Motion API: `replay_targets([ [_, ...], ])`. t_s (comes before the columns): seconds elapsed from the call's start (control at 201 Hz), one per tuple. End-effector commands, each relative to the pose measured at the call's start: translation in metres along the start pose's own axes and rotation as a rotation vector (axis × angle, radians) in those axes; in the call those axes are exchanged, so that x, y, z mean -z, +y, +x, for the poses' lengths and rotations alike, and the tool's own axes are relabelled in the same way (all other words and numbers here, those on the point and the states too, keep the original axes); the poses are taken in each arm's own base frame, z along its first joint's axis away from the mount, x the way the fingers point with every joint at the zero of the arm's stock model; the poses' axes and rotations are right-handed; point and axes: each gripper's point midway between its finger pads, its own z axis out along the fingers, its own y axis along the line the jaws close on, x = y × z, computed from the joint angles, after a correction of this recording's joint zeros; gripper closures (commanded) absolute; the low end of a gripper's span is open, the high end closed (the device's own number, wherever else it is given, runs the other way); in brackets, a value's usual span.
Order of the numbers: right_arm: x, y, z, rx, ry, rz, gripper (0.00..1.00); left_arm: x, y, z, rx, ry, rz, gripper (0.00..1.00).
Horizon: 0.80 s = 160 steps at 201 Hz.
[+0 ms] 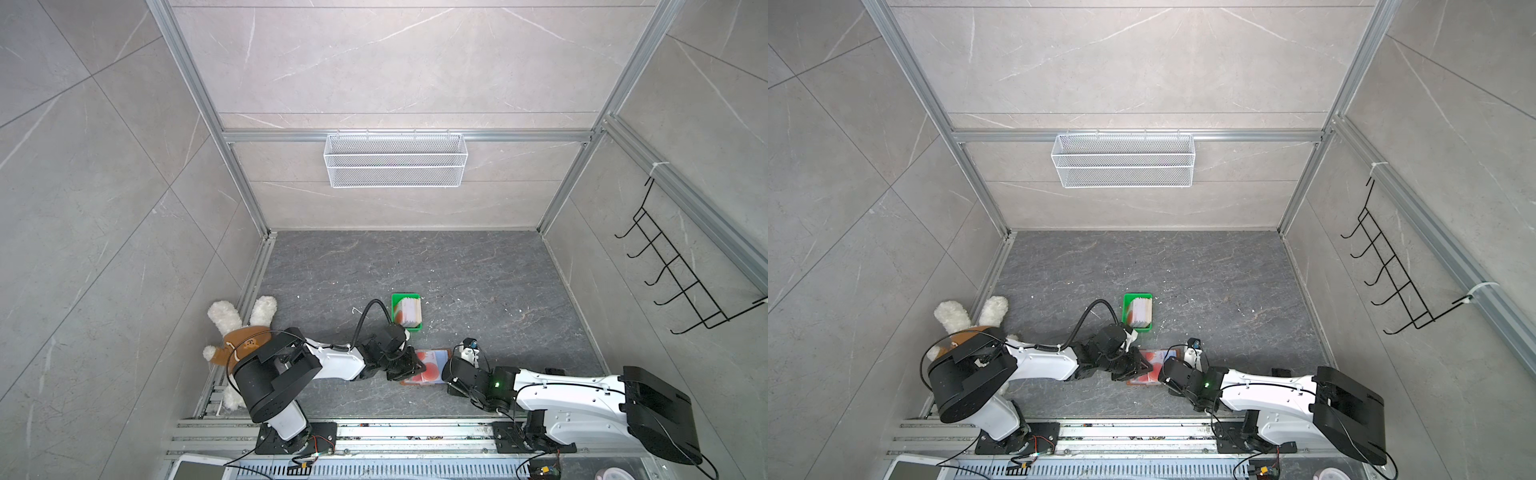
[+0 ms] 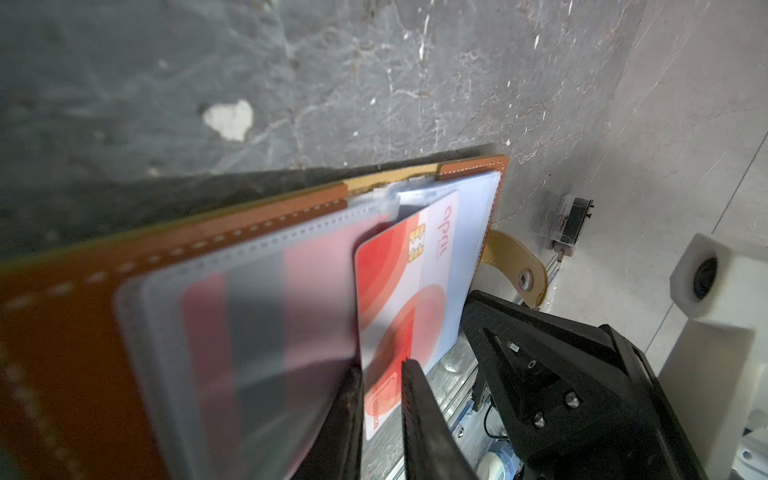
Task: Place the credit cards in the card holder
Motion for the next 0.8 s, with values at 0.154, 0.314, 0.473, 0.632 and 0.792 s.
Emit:
replay_targets([
  [0.154,-0.001,-0.011,0.001,0.005,-0.001,0.036,0.86,-0.008,0.013,0.001,-0.011,0.021,-0.062,0.8],
  [0.314,-0.001,-0.011,0.001,0.003,0.0,0.035,0.86,-0.011,0.009,-0.002,-0.02,0.023,-0.057,0.8],
  [0.473,-0.001,-0.011,0.001,0.003,-0.001,0.035,0.86,-0.013,0.003,-0.005,-0.034,0.028,-0.051,0.8],
  [0.632,-0.001,-0.011,0.001,0.003,-0.001,0.035,0.86,-0.014,-0.003,-0.006,-0.042,0.034,-0.037,0.8],
  [0.792,-0.001,-0.012,0.002,0.003,0.001,0.037,0.87,-0.015,-0.007,-0.006,-0.051,0.039,-0.025,0.8],
])
